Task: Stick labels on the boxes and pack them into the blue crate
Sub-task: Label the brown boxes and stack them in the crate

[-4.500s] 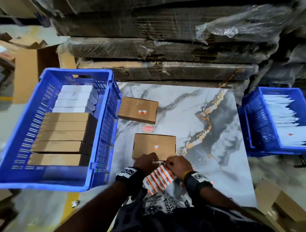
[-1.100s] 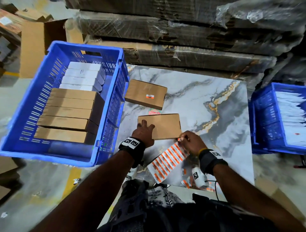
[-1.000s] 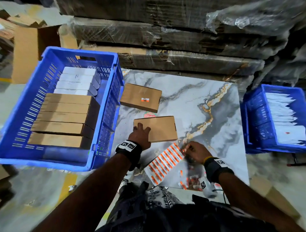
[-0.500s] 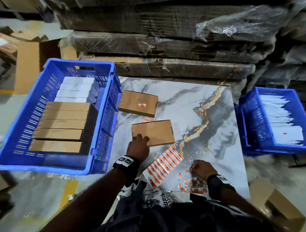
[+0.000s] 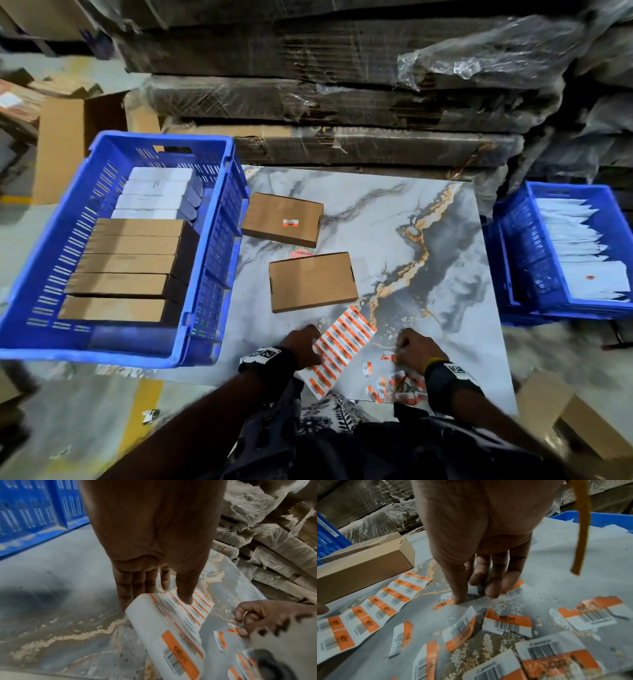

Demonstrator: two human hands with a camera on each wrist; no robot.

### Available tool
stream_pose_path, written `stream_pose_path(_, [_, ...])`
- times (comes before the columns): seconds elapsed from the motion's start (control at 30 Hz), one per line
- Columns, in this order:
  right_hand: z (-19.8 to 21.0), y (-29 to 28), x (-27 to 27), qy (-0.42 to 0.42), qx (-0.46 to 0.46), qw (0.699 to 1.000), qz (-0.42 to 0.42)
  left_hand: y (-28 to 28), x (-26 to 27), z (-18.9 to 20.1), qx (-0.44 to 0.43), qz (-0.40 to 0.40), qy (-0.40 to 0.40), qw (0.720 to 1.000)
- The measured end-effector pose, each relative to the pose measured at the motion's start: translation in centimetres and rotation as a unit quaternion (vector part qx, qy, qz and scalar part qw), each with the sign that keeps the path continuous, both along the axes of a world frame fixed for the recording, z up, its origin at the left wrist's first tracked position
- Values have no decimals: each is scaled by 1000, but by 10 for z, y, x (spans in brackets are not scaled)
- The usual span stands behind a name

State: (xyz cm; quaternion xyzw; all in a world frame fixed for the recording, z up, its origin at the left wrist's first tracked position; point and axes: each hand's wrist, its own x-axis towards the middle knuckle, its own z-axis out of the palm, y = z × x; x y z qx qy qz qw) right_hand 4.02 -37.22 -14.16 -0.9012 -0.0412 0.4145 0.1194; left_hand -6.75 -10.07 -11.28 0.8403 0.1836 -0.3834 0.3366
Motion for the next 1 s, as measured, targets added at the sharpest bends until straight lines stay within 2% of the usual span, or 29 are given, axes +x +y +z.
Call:
stream_pose_path(0.1, [10,-1,5,-4,41,998,-46,4,0,0,-10,30,-22,999])
stream_pose_path(0.2, [23,7,10,-69,51,994,-69,6,4,3,-58,25,-72,995])
stream_pose_path(0.27, [39,24,2,-46,84,993,-73,7,8,7,-90,5,-110,990])
stream_pose_path(0.3, [48,35,-6,-2,132,986,-98,8,11,9,-110,0,-130,985])
stream_pose_path(0.37, [61,57,-24,109,241,945,-193,10,15,16,-166,11,-163,972])
stream_pose_path(0.47, [61,78,-43,189,338,863,-325,16,21,31,-229,23,-214,949])
stream_pose_path(0.53, [57,87,-47,200,393,810,-386,20,28,37,-234,31,-234,943])
stream_pose_path(0.6, [56,94,-42,153,433,773,-438,23,33,41,-225,46,-256,939])
stream_pose_path(0.67, [71,98,-34,69,437,777,-448,26,38,45,-221,80,-272,933])
stream_pose_path(0.77, [86,101,-20,-25,427,792,-435,28,42,55,-244,133,-255,926])
stream_pose_path(0.87, [96,107,-13,-79,415,797,-431,29,45,65,-291,131,-204,925])
stream_pose_path(1.0, [105,116,-9,-148,417,796,-413,32,48,78,-301,128,-172,929])
